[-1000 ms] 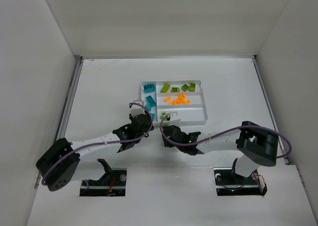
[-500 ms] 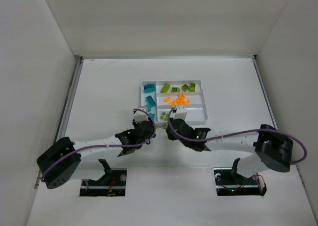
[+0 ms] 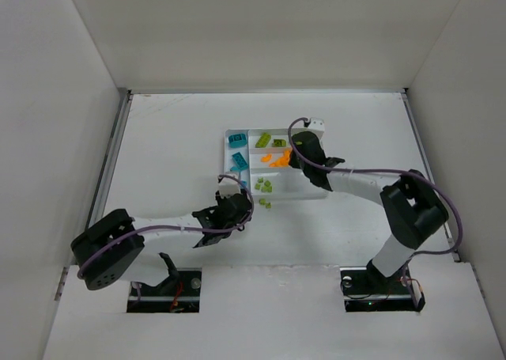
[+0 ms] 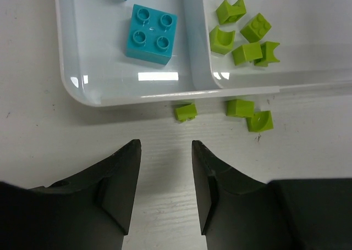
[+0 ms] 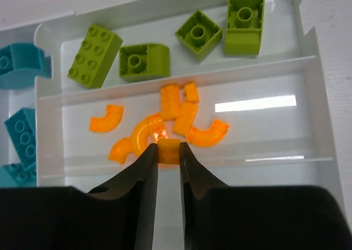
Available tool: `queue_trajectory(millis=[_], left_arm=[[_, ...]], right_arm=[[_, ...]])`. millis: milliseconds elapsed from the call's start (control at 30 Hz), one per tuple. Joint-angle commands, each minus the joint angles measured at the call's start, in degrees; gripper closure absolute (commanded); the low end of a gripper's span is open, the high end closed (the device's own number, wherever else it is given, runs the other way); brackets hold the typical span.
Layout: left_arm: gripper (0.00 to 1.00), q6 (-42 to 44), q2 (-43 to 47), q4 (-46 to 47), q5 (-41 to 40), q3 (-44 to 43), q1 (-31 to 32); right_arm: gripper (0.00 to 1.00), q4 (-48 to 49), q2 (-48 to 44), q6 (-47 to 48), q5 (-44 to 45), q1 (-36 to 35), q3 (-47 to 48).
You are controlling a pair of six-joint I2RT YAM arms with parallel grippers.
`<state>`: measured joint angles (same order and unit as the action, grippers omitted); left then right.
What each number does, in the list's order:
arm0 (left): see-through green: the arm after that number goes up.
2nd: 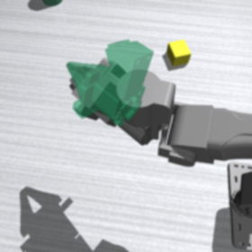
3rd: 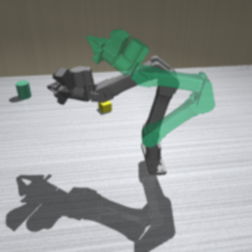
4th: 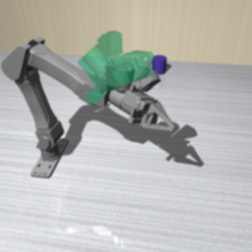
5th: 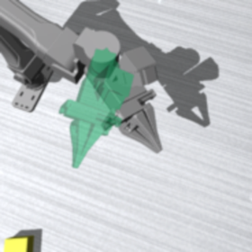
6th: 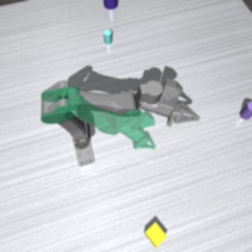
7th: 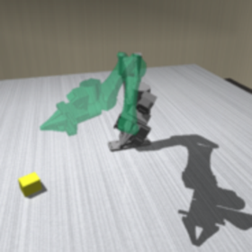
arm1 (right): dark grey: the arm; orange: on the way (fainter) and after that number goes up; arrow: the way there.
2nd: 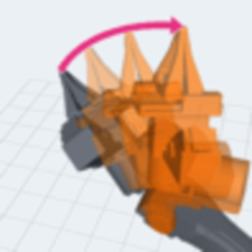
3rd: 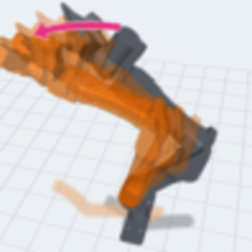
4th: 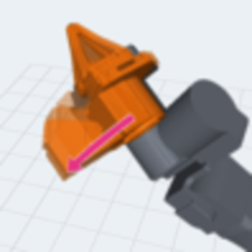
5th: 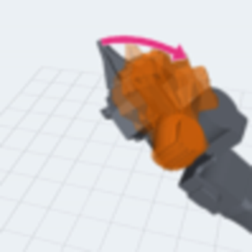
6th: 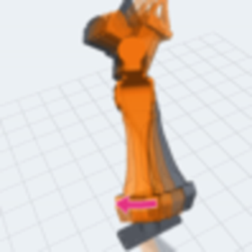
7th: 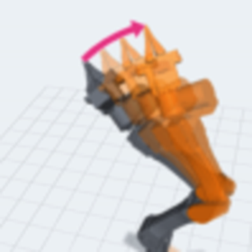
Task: Sort the legos into containers by color
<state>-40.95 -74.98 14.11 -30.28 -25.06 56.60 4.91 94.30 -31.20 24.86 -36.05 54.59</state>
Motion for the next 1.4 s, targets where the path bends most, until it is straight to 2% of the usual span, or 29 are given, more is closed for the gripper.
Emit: queue_trajectory(millis=[0, 133, 233, 333, 567, 833, 1100, 1367], left_arm=[[0.6, -1.7, -0.9, 1.7, -1.5, -2.4, -0.2], [0.6, -1.7, -2.4, 2.3, -1.6, -3.2, -0.1], [0.6, -1.7, -3.6, 2.9, -1.5, -3.9, 0.0], [0.6, -1.6, -4.9, 3.4, -1.7, -4.6, 0.0], [0.61, -1.0, -9.3, 4.7, -3.3, -6.3, 0.6], [0.71, -0.7, -13.2, 4.5, -6.5, -7.6, 1.7], [0.85, -0.4, -14.5, 4.0, -8.7, -8.3, 2.9], [0.86, -0.3, -2.9, -0.6, -9.1, -7.5, 5.2]], right_arm=[[0.75, 2.7, 3.2, 2.1, -2.0, 1.8, 4.6], [0.51, 3.0, 3.3, 2.3, -2.0, 2.3, 4.7], [0.46, 3.2, 0.8, 2.4, -1.9, 2.1, 2.9], [0.46, 4.0, -3.0, 1.8, -1.6, 1.3, -0.7], [0.61, 5.9, -12.7, -2.5, -1.7, -6.0, -12.8], [0.59, 6.0, -19.3, -9.3, -1.6, -15.7, -22.8], [0.53, 9.1, -13.8, -13.1, -1.0, -21.3, -23.2], [0.5, 10.2, -7.6, -12.5, 0.0, -23.8, -19.5]])
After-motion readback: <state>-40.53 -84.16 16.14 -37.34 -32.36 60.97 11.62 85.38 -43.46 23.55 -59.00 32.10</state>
